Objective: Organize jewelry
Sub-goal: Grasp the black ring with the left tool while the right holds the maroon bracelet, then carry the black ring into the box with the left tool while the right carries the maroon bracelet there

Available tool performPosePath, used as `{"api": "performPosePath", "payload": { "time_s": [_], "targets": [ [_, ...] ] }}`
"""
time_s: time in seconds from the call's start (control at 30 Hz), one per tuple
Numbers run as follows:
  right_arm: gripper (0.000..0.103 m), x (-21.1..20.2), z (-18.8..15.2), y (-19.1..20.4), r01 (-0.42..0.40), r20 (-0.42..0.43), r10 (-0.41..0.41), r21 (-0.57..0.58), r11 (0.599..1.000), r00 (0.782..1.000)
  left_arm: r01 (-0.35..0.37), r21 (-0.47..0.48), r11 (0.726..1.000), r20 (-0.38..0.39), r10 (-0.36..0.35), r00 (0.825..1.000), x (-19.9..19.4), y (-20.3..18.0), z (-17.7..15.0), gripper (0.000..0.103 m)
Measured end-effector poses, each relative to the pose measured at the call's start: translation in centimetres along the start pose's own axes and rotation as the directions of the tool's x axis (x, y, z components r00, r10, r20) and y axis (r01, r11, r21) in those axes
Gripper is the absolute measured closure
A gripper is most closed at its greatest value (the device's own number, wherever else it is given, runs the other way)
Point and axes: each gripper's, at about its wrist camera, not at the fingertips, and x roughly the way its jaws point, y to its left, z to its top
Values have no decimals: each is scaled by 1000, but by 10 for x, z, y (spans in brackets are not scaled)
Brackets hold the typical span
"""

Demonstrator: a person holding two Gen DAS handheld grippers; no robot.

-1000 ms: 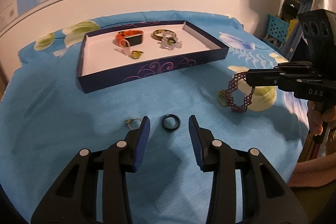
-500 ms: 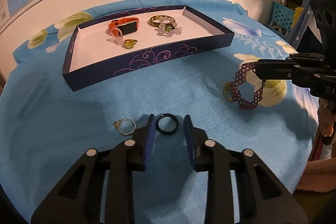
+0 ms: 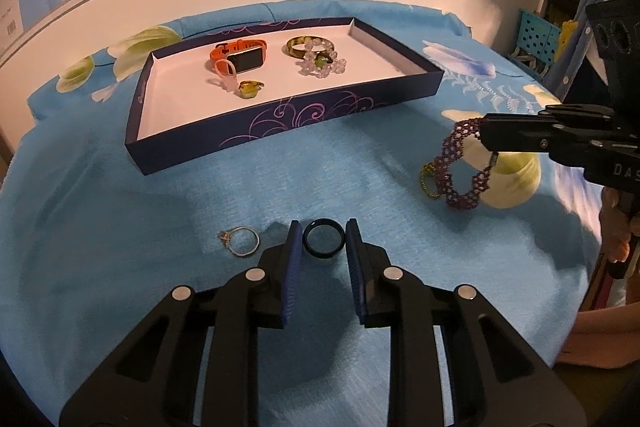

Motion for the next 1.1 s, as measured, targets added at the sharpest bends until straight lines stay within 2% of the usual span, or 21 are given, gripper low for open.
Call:
{"api": "performPosePath", "payload": {
  "time_s": [0.43, 1.1],
  "targets": [
    [102, -9, 13, 5, 4, 41, -3, -21, 1000, 999, 20, -18, 1000, 70, -18, 997, -25, 3, 11, 81],
    [102, -14, 39, 8, 17, 98, -12, -53, 998, 995, -3, -8, 1000, 157, 4, 988, -46, 9, 38, 81]
  ]
}}
